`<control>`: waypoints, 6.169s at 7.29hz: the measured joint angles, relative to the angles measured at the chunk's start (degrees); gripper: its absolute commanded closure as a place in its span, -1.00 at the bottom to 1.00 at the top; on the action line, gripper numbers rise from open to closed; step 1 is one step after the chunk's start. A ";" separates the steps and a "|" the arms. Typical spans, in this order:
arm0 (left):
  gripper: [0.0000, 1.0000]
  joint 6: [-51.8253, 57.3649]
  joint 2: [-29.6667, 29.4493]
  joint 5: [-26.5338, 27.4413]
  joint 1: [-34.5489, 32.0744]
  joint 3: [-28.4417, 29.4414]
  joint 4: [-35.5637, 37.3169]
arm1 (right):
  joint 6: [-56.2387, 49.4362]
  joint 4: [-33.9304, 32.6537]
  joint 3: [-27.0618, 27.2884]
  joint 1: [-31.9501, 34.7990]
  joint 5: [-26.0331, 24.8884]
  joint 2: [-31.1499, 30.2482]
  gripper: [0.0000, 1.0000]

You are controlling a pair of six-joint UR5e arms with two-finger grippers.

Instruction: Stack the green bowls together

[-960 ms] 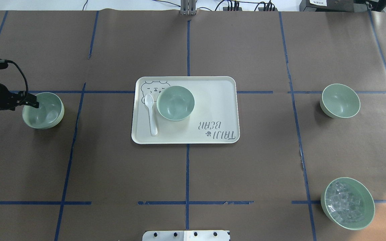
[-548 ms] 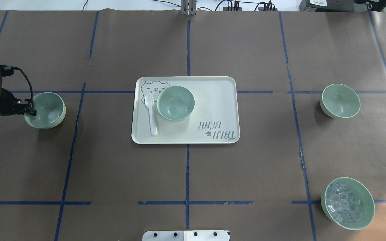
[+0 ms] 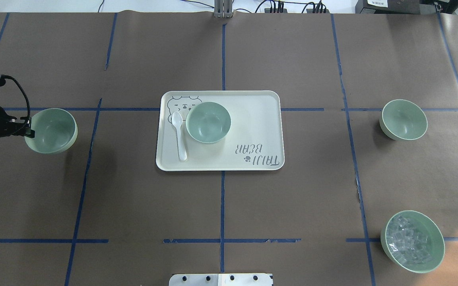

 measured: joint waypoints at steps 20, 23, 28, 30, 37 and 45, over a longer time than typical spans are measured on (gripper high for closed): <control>1.00 -35.75 -36.50 7.60 16.30 6.16 17.06 | 21.31 32.34 -15.51 -12.23 -2.55 5.61 1.00; 1.00 -37.07 -38.81 10.64 19.32 11.72 11.99 | 21.82 31.93 -15.59 -10.32 -0.06 8.14 1.00; -1.00 -36.93 -38.69 10.86 18.69 12.71 11.08 | 22.73 32.00 -15.46 -9.93 0.94 9.06 1.00; -1.00 -36.80 -38.60 11.20 18.27 12.72 11.05 | 22.77 32.06 -15.21 -9.93 0.96 9.28 1.00; -1.00 -15.25 -32.50 4.04 6.76 6.65 16.75 | 41.22 30.58 -13.66 -19.24 -1.36 25.15 1.00; -1.00 12.10 -19.68 3.69 -7.02 3.37 17.60 | 48.74 20.58 -13.59 -39.21 -21.91 38.11 1.00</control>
